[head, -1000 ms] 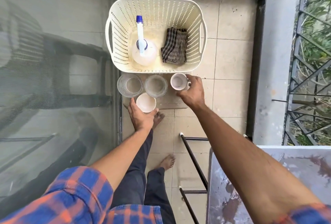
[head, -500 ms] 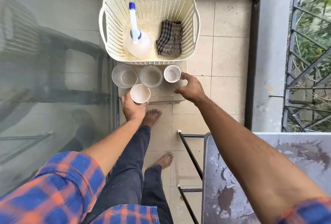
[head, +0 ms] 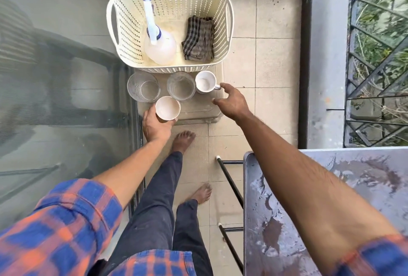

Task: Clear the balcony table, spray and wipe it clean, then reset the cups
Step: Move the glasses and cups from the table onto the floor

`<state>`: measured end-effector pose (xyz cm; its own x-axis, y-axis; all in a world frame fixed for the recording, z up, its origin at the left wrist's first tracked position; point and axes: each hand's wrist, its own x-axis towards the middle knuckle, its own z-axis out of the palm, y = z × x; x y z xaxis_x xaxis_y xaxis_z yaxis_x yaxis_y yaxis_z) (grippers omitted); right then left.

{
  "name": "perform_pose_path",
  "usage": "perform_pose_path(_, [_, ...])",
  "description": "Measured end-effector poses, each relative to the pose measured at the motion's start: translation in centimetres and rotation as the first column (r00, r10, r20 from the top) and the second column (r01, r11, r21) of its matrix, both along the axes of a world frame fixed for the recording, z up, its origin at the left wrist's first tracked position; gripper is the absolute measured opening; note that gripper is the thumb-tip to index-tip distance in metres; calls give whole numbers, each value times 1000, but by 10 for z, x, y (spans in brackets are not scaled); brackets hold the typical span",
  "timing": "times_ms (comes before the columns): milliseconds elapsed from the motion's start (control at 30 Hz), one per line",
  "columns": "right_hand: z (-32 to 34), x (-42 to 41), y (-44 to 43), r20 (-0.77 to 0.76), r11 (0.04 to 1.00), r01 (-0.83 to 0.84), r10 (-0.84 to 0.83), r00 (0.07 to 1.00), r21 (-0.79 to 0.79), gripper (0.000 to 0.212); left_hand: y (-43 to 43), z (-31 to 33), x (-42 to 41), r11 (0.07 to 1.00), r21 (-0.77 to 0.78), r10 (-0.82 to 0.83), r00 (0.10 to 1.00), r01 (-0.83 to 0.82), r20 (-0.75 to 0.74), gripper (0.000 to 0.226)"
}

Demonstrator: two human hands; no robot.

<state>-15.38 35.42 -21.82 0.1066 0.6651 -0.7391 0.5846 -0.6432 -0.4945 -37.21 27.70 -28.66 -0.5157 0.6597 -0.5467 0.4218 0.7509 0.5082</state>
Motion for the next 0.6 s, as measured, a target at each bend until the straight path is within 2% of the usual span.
perform_pose_path(300, [1,-2,5,15,1000,3,-3,1000,-9,68,-1,-9,-1,999,-21,34,999,-34,0,80])
perform_pose_path(500, [4,-7,0,37,1000,-2,2,999,-6,66,-2,-2,-8,996,-89,23,994,-13,110,96])
perform_pose_path(567, [8,-7,-3,51,1000,13,-13,999,-4,66,-12,5,-19,992,-99,89,984,-74,156,86])
perform_pose_path(600, [12,-7,-5,58,1000,24,-24,998,7,66,-19,10,-26,992,-85,104,983,-92,152,74])
